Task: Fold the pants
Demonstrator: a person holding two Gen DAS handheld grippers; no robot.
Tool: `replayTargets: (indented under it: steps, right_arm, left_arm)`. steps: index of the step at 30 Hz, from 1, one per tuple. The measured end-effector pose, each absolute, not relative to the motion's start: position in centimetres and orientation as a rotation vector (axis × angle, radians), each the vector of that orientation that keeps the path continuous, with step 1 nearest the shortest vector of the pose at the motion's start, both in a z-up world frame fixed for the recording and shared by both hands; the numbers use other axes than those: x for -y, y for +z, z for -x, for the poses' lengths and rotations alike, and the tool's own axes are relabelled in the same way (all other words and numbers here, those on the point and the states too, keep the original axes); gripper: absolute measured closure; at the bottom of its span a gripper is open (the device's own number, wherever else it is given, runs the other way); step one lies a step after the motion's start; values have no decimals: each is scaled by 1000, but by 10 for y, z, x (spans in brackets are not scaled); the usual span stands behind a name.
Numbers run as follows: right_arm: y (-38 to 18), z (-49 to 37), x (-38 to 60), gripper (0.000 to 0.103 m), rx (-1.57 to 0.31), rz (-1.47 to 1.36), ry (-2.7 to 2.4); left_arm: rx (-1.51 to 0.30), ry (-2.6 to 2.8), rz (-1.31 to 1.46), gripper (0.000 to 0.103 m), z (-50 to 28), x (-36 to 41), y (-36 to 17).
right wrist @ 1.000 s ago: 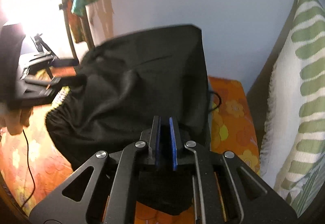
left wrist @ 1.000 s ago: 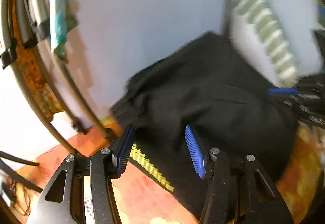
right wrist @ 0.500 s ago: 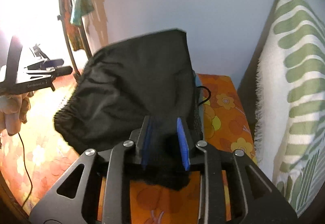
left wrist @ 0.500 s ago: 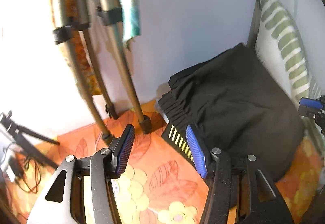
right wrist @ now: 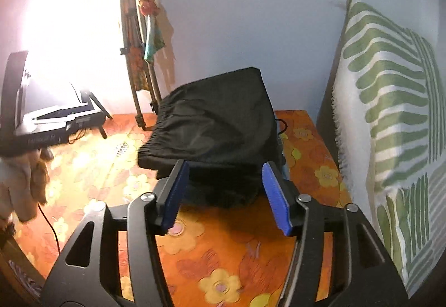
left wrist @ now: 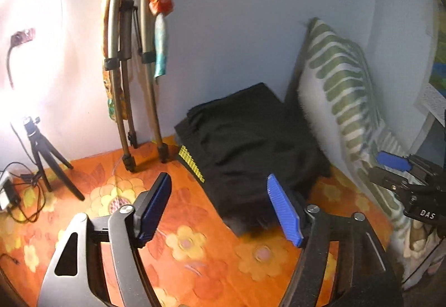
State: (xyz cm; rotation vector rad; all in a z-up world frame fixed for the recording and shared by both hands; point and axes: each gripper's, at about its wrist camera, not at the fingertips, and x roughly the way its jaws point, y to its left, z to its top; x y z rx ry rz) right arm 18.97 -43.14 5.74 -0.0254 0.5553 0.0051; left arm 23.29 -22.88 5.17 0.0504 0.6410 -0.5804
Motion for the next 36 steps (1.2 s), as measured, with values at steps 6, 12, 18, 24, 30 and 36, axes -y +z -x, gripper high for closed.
replayTargets:
  steps: [6,12,18,24,30,36]
  right_arm:
    - [66,-145,403,30,-502,63,-43]
    - [65,-113,384,22,-480,48,-73]
    - [58,-97,371,15,-460,48,-90]
    - [43,-93,368,6,-439,19,-111]
    - [24,-102,372,1,-459,-2,-129]
    - [13,-111,372,1,-480,36,-155]
  left_arm:
    - [-613,-610,-37,27,-178,225,63]
    - [-610,-538,-7,25,-144,207,63]
    - [-629,-466,-12,23,-119,191,44]
    - [-672,-444,-13,23,-116,186,26]
    - [-698,-441,-14,23,-116,184,12]
    - [-701,-430,-35,23,-115,185,6]
